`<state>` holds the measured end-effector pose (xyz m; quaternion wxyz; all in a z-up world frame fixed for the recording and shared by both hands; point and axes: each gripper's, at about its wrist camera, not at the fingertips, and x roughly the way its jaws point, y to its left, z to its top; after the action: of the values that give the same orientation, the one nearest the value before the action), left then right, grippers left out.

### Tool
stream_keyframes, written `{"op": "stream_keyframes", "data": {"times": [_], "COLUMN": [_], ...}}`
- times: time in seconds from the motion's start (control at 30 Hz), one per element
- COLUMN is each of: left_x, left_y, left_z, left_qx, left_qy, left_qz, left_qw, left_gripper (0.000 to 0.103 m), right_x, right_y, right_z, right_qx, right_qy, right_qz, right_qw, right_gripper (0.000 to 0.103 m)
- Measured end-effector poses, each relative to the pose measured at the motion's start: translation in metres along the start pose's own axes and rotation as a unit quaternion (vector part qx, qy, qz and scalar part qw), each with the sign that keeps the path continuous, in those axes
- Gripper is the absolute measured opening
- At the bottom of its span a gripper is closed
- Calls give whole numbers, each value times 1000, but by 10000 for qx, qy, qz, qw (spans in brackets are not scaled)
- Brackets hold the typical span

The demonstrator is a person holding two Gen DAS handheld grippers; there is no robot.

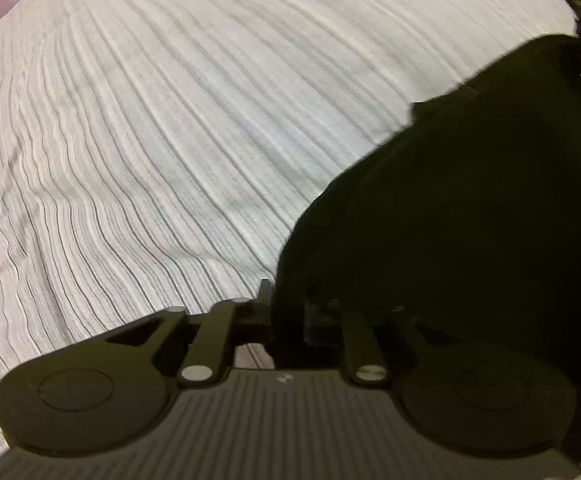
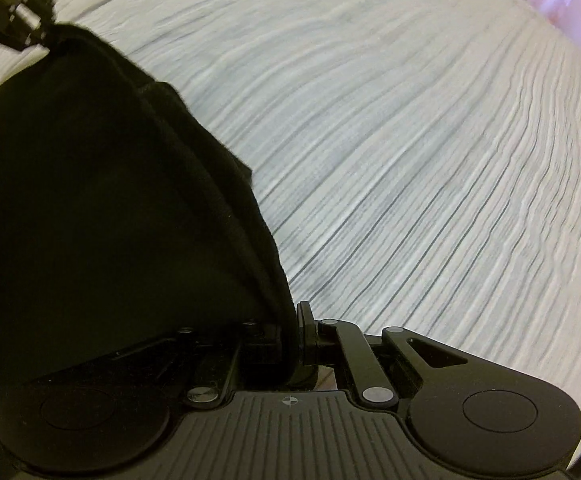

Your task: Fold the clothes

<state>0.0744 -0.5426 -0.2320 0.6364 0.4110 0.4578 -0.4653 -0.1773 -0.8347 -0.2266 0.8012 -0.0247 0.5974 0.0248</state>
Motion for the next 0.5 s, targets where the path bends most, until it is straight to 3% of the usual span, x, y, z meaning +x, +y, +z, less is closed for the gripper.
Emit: {"op": "stream_keyframes", "data": {"times": [0.07,0.1,0.13,0.3,0.4,0.5], "left_x": [1,2,3,-25,-48,-71], "left_y": [11,16,22,28,12,-17], "left_z": [-5,-7,-9,-33,-55,-83], "left_qx": [-371,-557,-742,-1126,-1055,-859], "left_qy": [-11,-17,-23,-274,-438,-603], "left_qz": [135,203,271,375,358,278], "left_qw": [9992,9982,9969,9925,9928,9941], "left_gripper": [23,23,23,23,22,30], "right_x": [6,6,5,-27,-54,-77], "right_y": [-9,-15,-23,-53,-36,5], "right_z": [-5,-9,-14,-52,-77,-103], "right_qx": [450,763,1137,2958,3391,3569], "right_qy": [-71,-141,-232,-673,-981,-1138], "right_qz": [-38,-130,-265,-600,-549,-465], "right_qw": [9990,9969,9929,9510,9340,9260], "right_gripper": [28,48,59,59,59,59]}}
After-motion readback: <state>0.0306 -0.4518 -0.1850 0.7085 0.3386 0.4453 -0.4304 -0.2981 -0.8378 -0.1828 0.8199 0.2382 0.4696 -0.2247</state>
